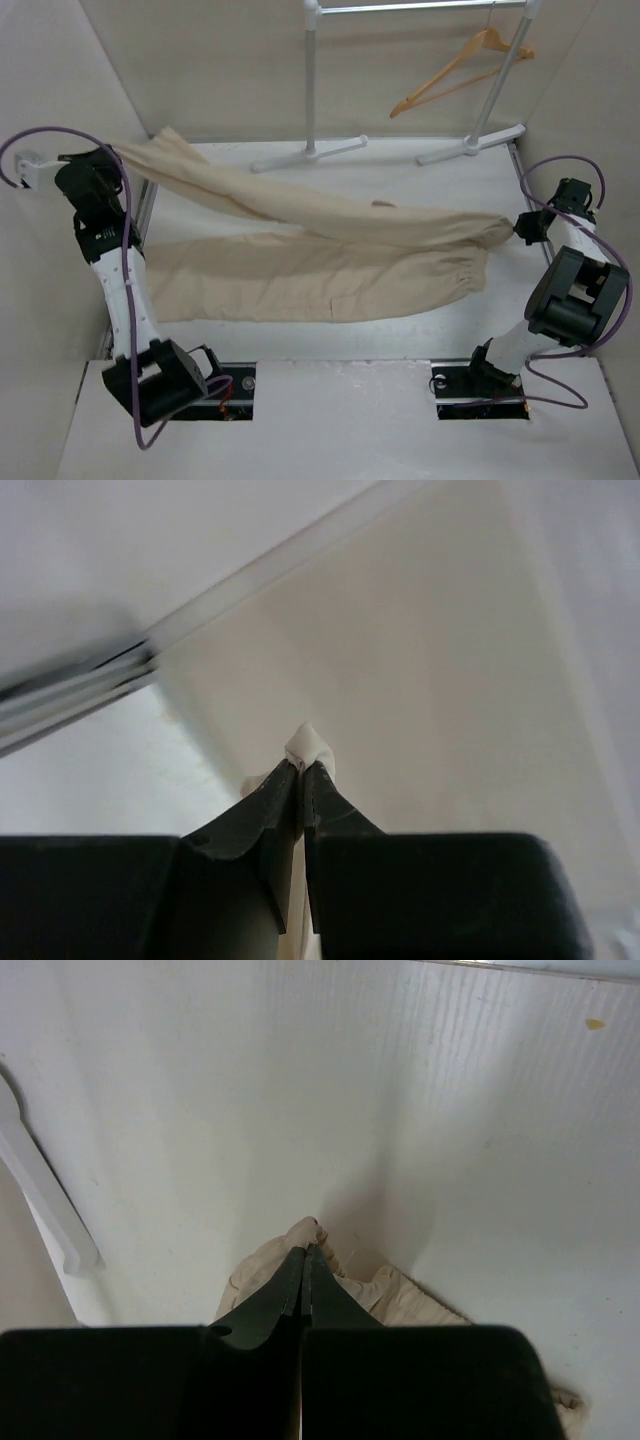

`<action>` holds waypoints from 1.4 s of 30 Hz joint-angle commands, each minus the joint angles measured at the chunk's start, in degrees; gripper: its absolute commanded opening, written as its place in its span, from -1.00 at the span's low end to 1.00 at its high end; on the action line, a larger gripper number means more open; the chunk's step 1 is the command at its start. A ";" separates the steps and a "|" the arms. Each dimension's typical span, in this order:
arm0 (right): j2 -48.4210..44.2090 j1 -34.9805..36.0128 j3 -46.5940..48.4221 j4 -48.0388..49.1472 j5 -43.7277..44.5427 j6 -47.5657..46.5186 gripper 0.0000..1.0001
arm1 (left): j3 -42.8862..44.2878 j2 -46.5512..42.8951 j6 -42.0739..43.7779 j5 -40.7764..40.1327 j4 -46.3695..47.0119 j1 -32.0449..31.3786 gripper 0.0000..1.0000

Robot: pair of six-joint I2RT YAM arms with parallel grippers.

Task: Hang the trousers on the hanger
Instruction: Flatten out the trousers at the center of the board.

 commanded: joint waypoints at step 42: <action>17.08 7.37 23.15 -1.36 -2.11 -4.58 -1.00 | -0.42 33.78 0.95 0.14 3.97 -5.20 0.29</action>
